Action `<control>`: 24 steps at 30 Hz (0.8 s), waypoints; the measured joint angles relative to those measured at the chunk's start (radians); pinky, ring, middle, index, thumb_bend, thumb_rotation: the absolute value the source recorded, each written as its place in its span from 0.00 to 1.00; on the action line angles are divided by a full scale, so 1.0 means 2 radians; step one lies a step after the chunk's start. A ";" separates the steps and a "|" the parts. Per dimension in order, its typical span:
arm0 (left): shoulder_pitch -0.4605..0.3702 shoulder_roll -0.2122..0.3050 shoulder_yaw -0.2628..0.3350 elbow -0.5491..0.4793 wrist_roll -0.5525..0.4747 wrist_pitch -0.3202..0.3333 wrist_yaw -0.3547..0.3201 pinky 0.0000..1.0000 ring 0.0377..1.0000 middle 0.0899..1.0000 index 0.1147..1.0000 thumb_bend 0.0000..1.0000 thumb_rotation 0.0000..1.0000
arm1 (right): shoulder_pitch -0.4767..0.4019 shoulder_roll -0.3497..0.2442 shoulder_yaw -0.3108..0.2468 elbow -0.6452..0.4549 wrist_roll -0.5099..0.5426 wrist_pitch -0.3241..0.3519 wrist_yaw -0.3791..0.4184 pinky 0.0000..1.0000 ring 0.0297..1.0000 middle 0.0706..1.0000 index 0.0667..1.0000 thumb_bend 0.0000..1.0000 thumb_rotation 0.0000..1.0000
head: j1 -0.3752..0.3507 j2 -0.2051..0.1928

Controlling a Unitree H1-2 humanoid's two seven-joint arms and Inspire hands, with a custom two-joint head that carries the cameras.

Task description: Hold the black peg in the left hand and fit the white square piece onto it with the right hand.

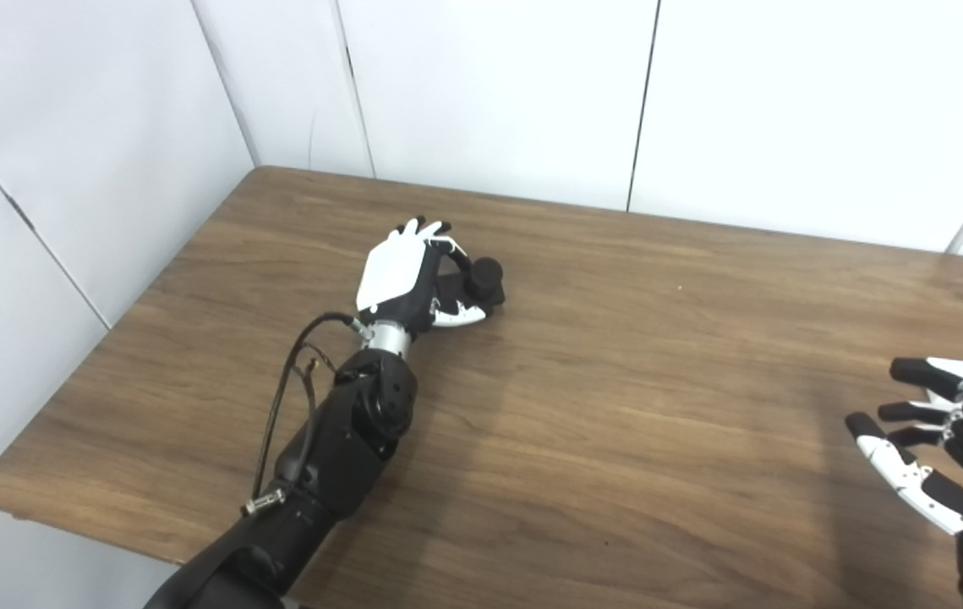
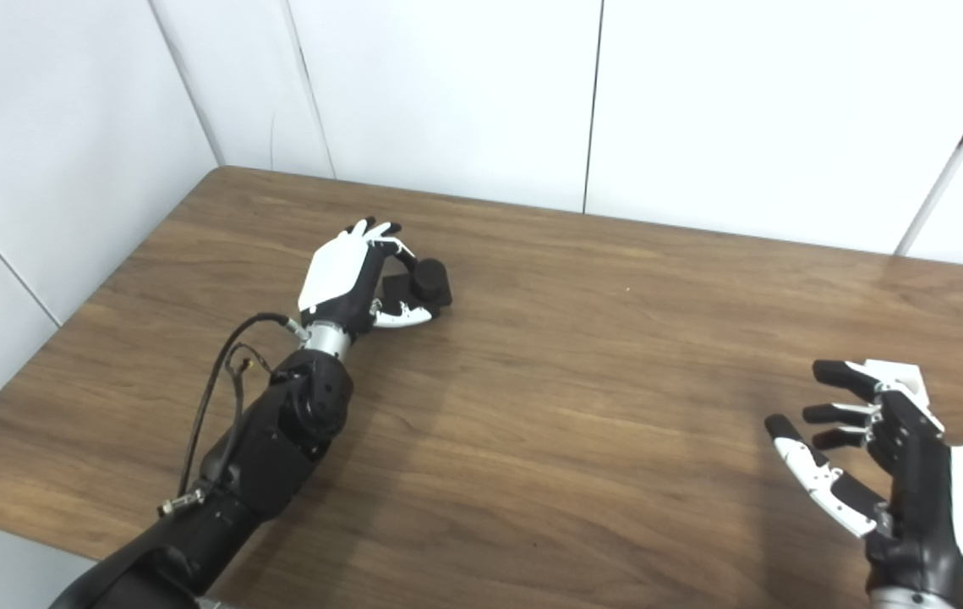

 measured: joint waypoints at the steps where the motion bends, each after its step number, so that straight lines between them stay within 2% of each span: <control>1: 0.000 0.000 0.000 0.000 -0.001 -0.001 -0.002 1.00 0.99 0.90 0.42 0.52 0.08 | 0.000 0.000 0.000 0.000 0.000 0.000 0.000 0.43 0.54 0.67 0.63 0.44 0.00 | -0.002 0.001; 5: 0.002 0.004 0.001 -0.002 -0.009 -0.011 -0.010 1.00 1.00 0.90 0.42 0.52 0.08 | 0.000 0.001 0.000 0.000 0.002 0.000 0.000 0.44 0.55 0.68 0.64 0.44 0.00 | -0.011 0.002; 10: 0.013 0.014 0.002 -0.011 -0.045 -0.053 -0.037 1.00 1.00 0.91 0.42 0.52 0.07 | 0.000 0.001 0.001 0.001 0.003 -0.001 -0.001 0.45 0.56 0.69 0.64 0.44 0.00 | -0.021 0.005; 12: 0.016 0.017 0.002 -0.013 -0.056 -0.065 -0.047 1.00 1.00 0.92 0.42 0.52 0.08 | 0.000 0.001 0.001 0.002 0.008 -0.003 -0.001 0.48 0.59 0.71 0.65 0.42 0.00 | -0.026 0.005; 18: 0.022 0.023 -0.001 -0.023 -0.092 -0.098 -0.098 1.00 1.00 0.93 0.42 0.52 0.08 | 0.003 0.001 0.003 0.004 0.023 -0.003 0.002 0.52 0.61 0.71 0.66 0.43 0.00 | -0.037 0.008; 24: 0.025 0.029 -0.009 -0.033 -0.105 -0.121 -0.134 1.00 1.00 0.93 0.42 0.52 0.08 | 0.003 0.001 0.003 0.018 0.021 -0.017 -0.002 0.49 0.59 0.70 0.65 0.46 0.00 | -0.046 0.012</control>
